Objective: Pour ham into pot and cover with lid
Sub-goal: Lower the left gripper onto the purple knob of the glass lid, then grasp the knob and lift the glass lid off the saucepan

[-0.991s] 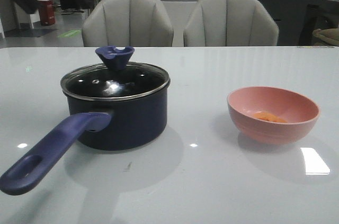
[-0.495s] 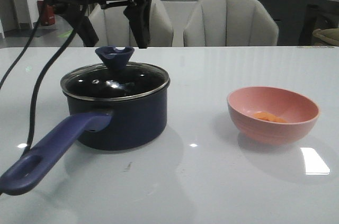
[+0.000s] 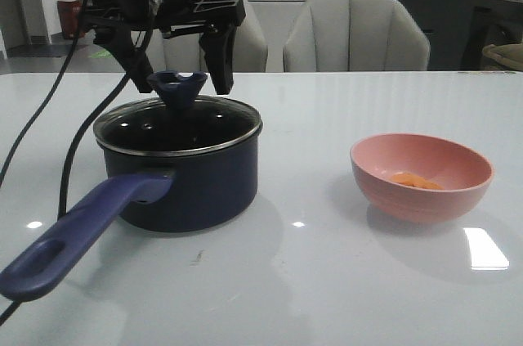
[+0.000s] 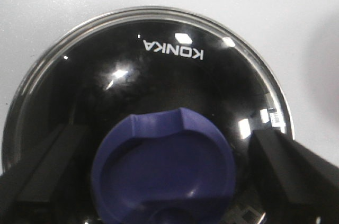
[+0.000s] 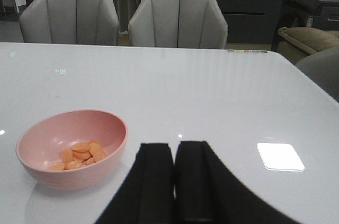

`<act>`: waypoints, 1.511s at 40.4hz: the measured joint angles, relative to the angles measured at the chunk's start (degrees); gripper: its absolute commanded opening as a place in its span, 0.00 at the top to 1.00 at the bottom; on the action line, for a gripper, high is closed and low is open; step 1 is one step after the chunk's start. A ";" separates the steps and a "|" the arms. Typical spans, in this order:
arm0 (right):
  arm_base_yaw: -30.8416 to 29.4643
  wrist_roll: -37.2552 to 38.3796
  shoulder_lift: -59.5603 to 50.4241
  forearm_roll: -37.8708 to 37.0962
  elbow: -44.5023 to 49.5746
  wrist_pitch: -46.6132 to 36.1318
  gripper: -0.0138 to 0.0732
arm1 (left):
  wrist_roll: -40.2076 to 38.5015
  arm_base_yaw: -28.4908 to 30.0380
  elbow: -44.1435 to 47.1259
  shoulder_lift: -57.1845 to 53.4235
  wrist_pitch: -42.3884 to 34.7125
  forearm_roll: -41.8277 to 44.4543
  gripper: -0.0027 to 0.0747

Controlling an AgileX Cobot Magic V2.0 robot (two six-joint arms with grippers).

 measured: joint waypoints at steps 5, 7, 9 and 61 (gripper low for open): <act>0.00 0.00 0.00 0.00 0.00 0.00 0.66 | 0.00 0.00 -0.11 0.00 0.36 0.15 0.59; 0.00 0.00 0.00 0.00 0.00 0.00 0.66 | -0.10 0.00 -0.11 0.00 0.36 0.15 0.62; 0.00 0.00 0.00 0.00 0.00 0.00 0.66 | -0.11 0.00 -0.11 0.00 0.47 0.15 0.63; 0.00 0.00 0.00 0.00 0.00 0.00 0.66 | 6.79 16.48 8.79 -14.03 1.15 -0.56 0.63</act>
